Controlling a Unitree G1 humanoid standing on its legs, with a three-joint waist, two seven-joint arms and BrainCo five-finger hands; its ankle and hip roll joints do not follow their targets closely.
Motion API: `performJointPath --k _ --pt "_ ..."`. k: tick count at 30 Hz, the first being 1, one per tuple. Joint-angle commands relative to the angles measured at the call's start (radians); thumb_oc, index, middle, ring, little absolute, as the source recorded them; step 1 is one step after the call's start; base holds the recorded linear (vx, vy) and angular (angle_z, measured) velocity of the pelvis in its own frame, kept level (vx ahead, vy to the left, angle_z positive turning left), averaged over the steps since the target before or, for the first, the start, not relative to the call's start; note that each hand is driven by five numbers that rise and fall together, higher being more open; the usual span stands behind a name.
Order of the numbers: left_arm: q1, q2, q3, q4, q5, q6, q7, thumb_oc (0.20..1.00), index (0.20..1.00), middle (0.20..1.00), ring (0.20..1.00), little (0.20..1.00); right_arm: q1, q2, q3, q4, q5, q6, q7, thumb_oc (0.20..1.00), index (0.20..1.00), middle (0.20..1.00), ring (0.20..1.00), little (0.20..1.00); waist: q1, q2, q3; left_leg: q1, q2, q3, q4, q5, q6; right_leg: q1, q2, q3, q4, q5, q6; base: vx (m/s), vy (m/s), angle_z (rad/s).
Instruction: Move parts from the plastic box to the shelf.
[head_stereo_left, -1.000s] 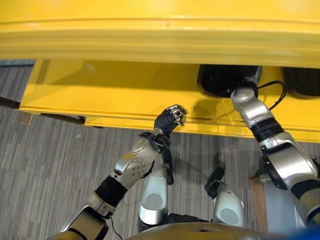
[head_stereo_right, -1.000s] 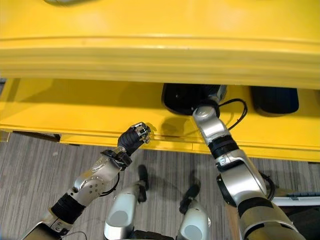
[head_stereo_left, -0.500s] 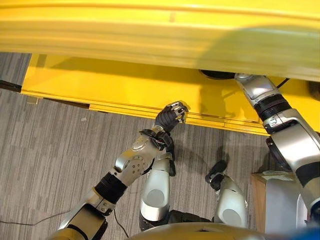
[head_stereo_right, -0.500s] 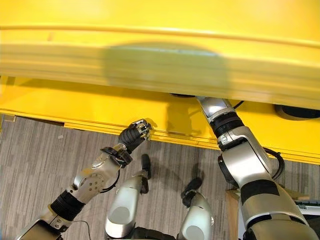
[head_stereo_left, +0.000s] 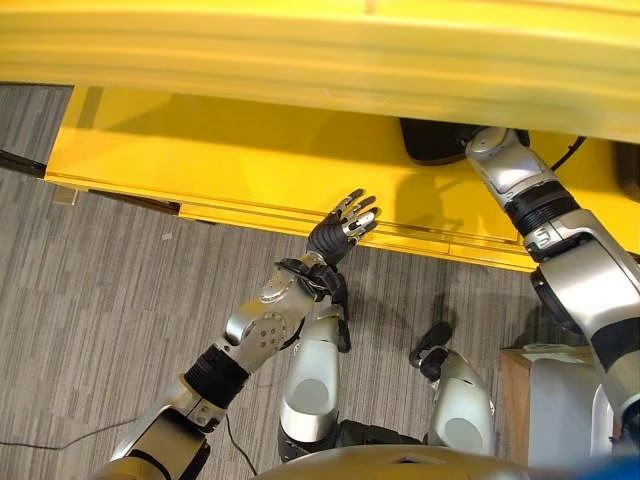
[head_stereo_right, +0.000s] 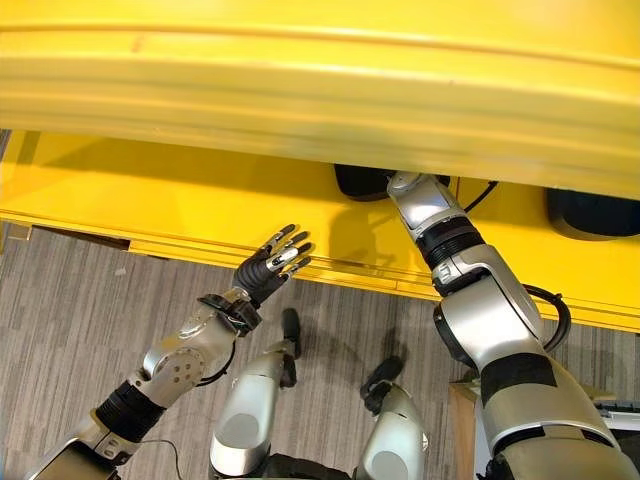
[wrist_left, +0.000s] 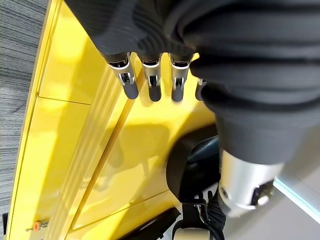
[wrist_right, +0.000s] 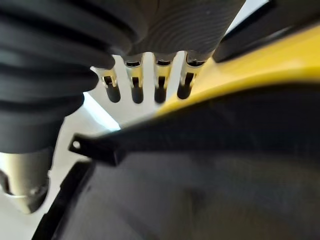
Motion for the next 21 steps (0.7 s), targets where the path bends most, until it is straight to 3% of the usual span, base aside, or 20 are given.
performJointPath --k 1,5,6,9,11,13,18,21 --pt "0.016 -0.012 -0.001 -0.149 -0.045 -0.018 -0.044 1.000 1.000 1.000 1.000 1.000 -0.054 -0.028 0.002 -0.049 -0.008 -0.080 -0.058 1.000 1.000 1.000 1.000 1.000 0.015 -0.007 -0.016 0.052 0.007 0.027 -0.013 -0.042 -0.045 -0.024 0.016 0.026 0.105 -0.042 0.018 0.00 0.000 0.00" --pt "0.024 -0.022 0.004 -0.149 -0.046 -0.012 -0.050 1.000 1.000 1.000 1.000 1.000 -0.013 -0.020 -0.038 -0.118 -0.084 -0.166 -0.128 1.000 1.000 1.000 1.000 1.000 0.002 -0.009 -0.016 0.081 0.008 0.031 -0.021 -0.043 -0.046 -0.002 0.022 0.036 0.090 -0.040 0.020 -0.02 -0.005 -0.01" --pt "0.034 -0.026 0.007 -0.156 -0.044 -0.010 -0.045 1.000 1.000 1.000 1.000 1.000 0.030 -0.013 -0.077 -0.222 -0.129 -0.190 -0.127 1.000 1.000 1.000 1.000 1.000 -0.013 -0.009 -0.021 0.102 0.009 0.034 -0.026 -0.045 -0.047 0.015 0.029 0.044 0.078 -0.041 0.020 -0.04 -0.005 -0.05" --pt "0.048 -0.039 0.004 -0.156 -0.032 -0.018 -0.035 1.000 1.000 1.000 1.000 1.000 0.083 -0.006 -0.097 -0.348 -0.205 -0.201 -0.114 1.000 1.000 1.000 1.000 1.000 -0.029 -0.011 -0.038 0.123 0.008 0.036 -0.038 -0.046 -0.049 0.033 0.040 0.056 0.054 -0.040 0.020 -0.02 -0.008 -0.16" --pt "0.064 -0.045 0.003 -0.149 -0.024 -0.034 -0.032 1.000 1.000 1.000 1.000 1.000 0.133 -0.003 -0.098 -0.450 -0.247 -0.240 -0.057 1.000 1.000 1.000 1.000 1.000 -0.047 -0.015 -0.059 0.146 0.008 0.038 -0.051 -0.047 -0.051 0.054 0.050 0.065 0.033 -0.040 0.018 -0.02 -0.017 -0.19" --pt "0.070 -0.047 0.005 -0.145 -0.022 -0.037 -0.033 1.000 1.000 1.000 1.000 1.000 0.158 -0.002 -0.097 -0.492 -0.271 -0.233 -0.037 1.000 1.000 1.000 1.000 1.000 -0.052 -0.017 -0.068 0.154 0.007 0.040 -0.054 -0.049 -0.052 0.062 0.052 0.068 0.025 -0.040 0.018 0.00 -0.012 -0.13" --pt "0.114 -0.052 0.020 -0.130 -0.009 -0.039 -0.043 1.000 1.000 1.000 1.000 1.000 0.254 -0.025 -0.071 -0.614 -0.316 -0.349 0.096 1.000 1.000 1.000 1.000 1.000 -0.073 -0.029 -0.117 0.197 0.010 0.041 -0.068 -0.054 -0.054 0.111 0.063 0.078 -0.013 -0.041 0.014 0.02 -0.029 -0.05" --pt "0.153 -0.042 0.037 -0.120 -0.002 -0.026 -0.053 1.000 1.000 1.000 1.000 1.000 0.319 -0.063 -0.057 -0.671 -0.430 -0.405 0.151 1.000 1.000 1.000 1.000 1.000 -0.081 -0.037 -0.151 0.217 0.014 0.038 -0.075 -0.052 -0.058 0.143 0.070 0.080 -0.044 -0.035 0.014 0.08 -0.041 -0.06"
